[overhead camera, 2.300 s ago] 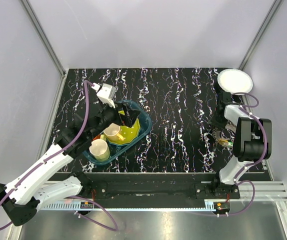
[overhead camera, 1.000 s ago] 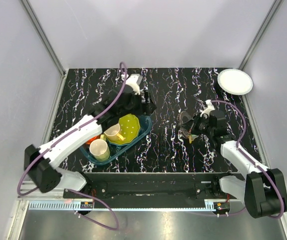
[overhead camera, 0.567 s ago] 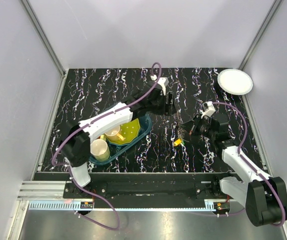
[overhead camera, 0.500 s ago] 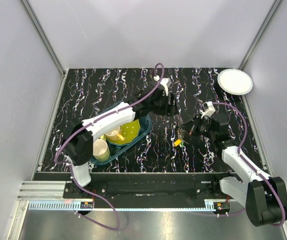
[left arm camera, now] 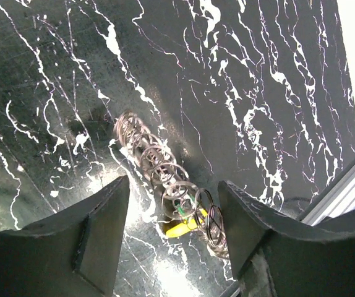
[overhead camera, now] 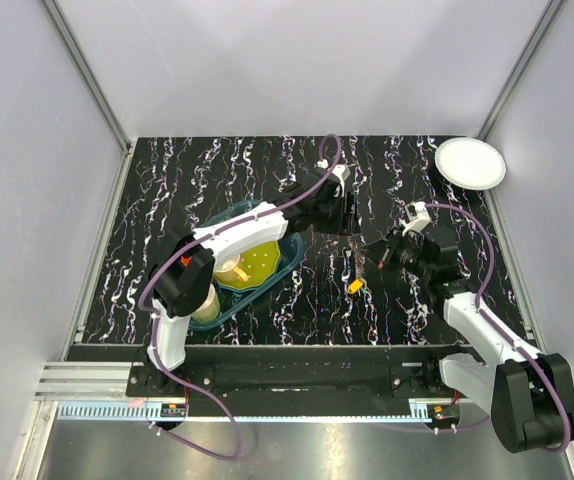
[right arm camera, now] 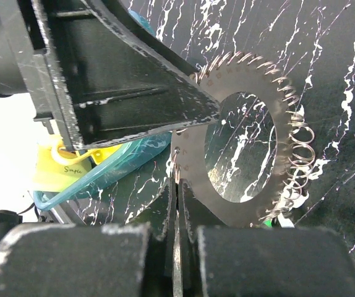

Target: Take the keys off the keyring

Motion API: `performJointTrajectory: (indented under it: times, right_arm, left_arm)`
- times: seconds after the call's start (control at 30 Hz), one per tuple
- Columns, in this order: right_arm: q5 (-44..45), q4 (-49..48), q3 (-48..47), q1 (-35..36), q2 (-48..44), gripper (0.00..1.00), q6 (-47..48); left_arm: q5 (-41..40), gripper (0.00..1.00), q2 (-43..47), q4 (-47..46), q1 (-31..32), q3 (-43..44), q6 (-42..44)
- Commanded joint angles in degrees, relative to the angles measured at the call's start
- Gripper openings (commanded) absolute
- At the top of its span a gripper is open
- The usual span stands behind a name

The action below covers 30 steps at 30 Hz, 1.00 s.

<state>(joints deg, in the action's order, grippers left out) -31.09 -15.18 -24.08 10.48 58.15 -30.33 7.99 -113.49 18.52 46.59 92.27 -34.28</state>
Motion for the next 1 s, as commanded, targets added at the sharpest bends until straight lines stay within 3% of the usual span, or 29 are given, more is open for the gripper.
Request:
performJointTrajectory:
  times: [0.0,0.17,0.2,0.27,0.43,0.47,0.57,0.77,0.83,0.97]
  right_arm:
    - [-0.46,-6.0,-0.09,-0.02,-0.85,0.0,0.27]
    - [0.5,-5.91,-0.53,0.07,-0.06,0.02,0.53]
    - [0.59,-6.09,-0.45,-0.02,0.21,0.04,0.44]
    - [0.59,-6.96,-0.18,0.07,1.09,0.09,-0.26]
    - [0.07,-7.67,0.26,-0.02,2.14,0.28,-1.05]
    - [0.15,-6.71,0.17,-0.02,1.79,0.38,-0.96]
    - [1.55,-3.38,-0.44,-0.02,-1.01,0.52,-0.35]
    - [12.88,4.17,-3.86,-0.02,-7.61,0.59,5.18]
    - [17.02,7.87,-7.37,-0.11,-8.67,0.66,9.92]
    - [15.02,21.74,-20.1,-0.2,-6.21,0.76,15.65]
  left_arm:
    - [2.38,0.6,-1.99,-1.12,0.26,4.06,-1.4]
    - [6.15,0.34,-3.31,-1.65,0.35,4.68,-1.58]
    - [6.34,0.18,-3.23,-1.74,0.35,4.59,-1.4]
    - [7.12,0.01,-3.05,-2.09,0.26,4.32,-1.23]
    - [10.55,0.0,-2.35,-3.14,-0.44,2.57,0.88]
    - [11.77,0.0,-1.74,-4.1,-0.79,1.96,1.93]
    - [15.37,0.0,-0.16,-6.56,-2.11,-1.03,3.86]
    - [23.46,0.0,3.89,-7.54,-3.87,-4.99,11.14]
    - [24.79,0.0,6.25,-6.58,-3.87,-5.34,13.27]
    - [28.82,0.0,11.09,-6.66,-3.96,-7.8,17.4]
